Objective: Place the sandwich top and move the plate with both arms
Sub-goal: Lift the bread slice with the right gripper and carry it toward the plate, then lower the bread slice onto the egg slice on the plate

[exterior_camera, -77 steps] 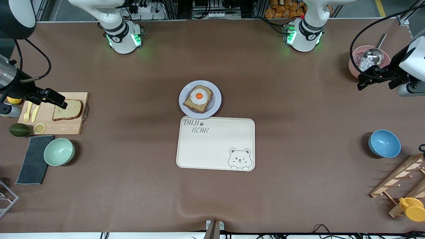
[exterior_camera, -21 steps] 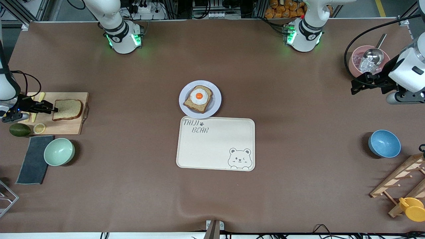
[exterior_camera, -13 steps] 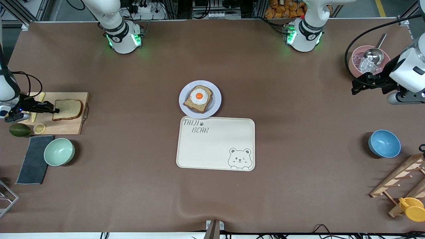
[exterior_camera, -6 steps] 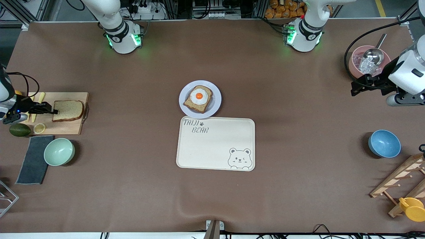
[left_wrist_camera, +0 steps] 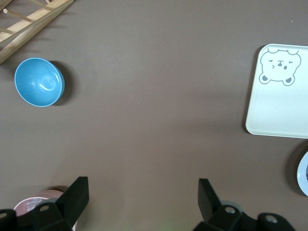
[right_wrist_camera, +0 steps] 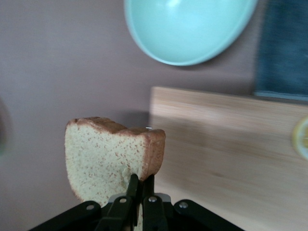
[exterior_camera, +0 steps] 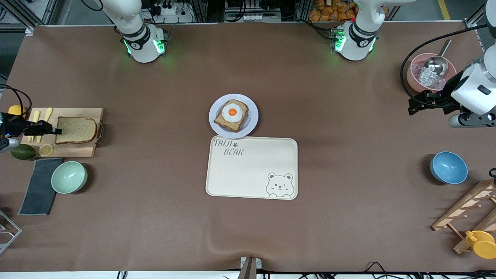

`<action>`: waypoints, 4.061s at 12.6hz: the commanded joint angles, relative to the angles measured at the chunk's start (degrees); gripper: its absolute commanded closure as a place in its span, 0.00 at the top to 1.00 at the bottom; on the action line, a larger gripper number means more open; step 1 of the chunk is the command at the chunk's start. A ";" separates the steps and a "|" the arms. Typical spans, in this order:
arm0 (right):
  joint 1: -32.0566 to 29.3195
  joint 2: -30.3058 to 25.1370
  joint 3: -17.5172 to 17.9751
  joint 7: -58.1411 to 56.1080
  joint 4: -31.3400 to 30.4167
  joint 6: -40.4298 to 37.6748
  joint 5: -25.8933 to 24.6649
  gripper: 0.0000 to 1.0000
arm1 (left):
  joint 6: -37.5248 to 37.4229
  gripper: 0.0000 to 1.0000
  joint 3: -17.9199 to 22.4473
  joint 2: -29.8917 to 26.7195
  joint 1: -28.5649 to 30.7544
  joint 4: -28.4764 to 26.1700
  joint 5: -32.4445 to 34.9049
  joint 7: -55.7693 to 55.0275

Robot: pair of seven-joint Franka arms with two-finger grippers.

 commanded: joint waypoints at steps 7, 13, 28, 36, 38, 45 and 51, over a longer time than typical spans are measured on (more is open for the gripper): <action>15.37 -4.78 -0.17 16.71 -1.45 -5.14 0.86 0.00 | 0.36 1.00 -0.06 0.10 0.31 0.17 -0.88 0.90; 24.70 -5.49 0.09 26.30 -6.36 -0.67 9.12 0.00 | 0.36 1.00 0.03 0.01 0.57 0.16 -2.11 0.90; 47.90 -12.17 0.27 33.62 -26.49 20.24 31.43 0.00 | 0.72 1.00 -0.06 0.54 0.13 0.16 -2.03 0.81; 61.26 -13.22 0.27 33.70 -31.59 33.26 41.64 0.00 | 1.07 1.00 -0.06 0.98 0.13 0.16 -1.76 0.81; 63.71 -13.05 0.27 33.71 -31.59 35.17 45.57 0.00 | 1.24 1.00 -0.06 1.32 0.13 0.16 -1.85 0.81; 67.51 -12.43 0.18 33.62 -32.73 40.47 47.27 0.00 | 1.68 1.00 -0.06 1.59 -0.31 0.16 -1.68 0.81; 66.81 -11.99 0.18 33.88 -32.82 40.56 47.27 0.15 | 1.59 1.00 -0.15 1.68 -0.40 -0.01 -1.76 0.29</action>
